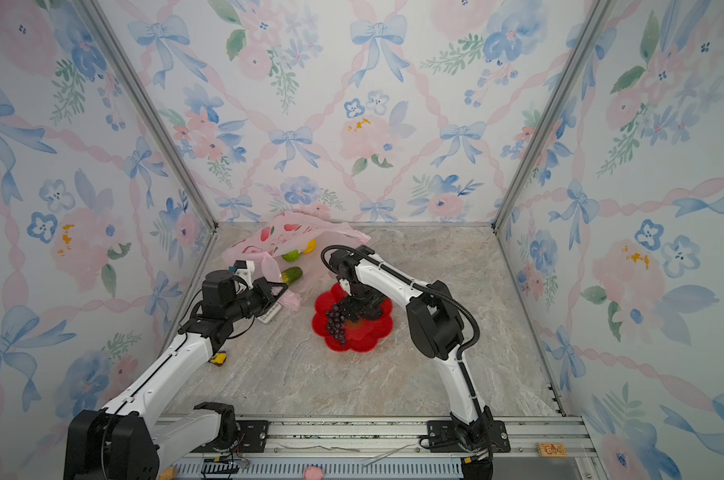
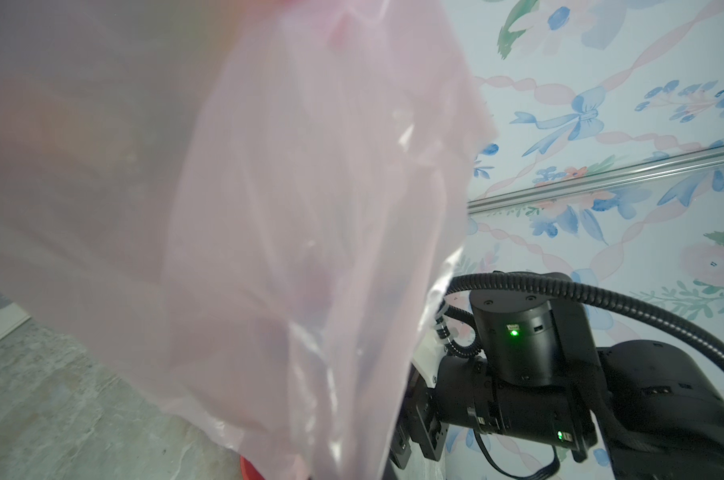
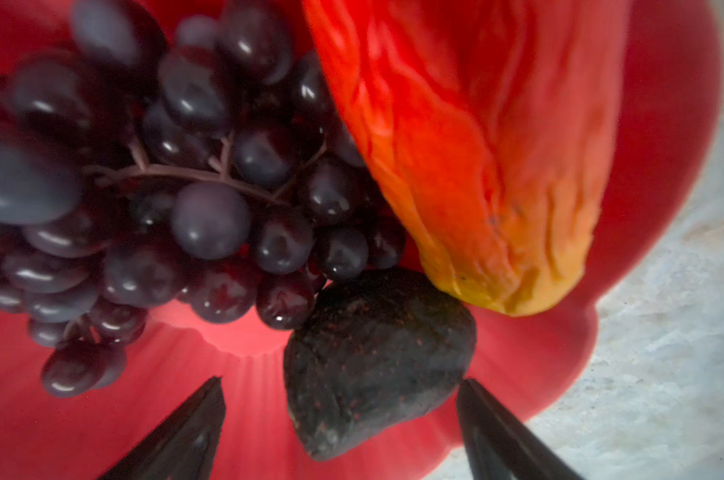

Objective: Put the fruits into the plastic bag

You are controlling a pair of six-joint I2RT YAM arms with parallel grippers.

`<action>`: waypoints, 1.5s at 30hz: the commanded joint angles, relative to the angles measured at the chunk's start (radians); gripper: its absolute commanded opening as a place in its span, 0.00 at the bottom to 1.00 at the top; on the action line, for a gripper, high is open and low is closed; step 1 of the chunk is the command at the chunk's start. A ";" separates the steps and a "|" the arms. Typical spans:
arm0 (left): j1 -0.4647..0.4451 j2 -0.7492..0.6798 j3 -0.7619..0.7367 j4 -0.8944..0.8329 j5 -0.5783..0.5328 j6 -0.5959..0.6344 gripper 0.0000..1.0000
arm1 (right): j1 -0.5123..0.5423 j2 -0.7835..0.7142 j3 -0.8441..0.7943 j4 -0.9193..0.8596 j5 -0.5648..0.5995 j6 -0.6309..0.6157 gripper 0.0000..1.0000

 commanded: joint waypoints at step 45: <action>0.008 -0.050 -0.008 -0.001 0.034 -0.006 0.00 | -0.120 -0.309 -0.226 0.137 -0.369 0.210 0.68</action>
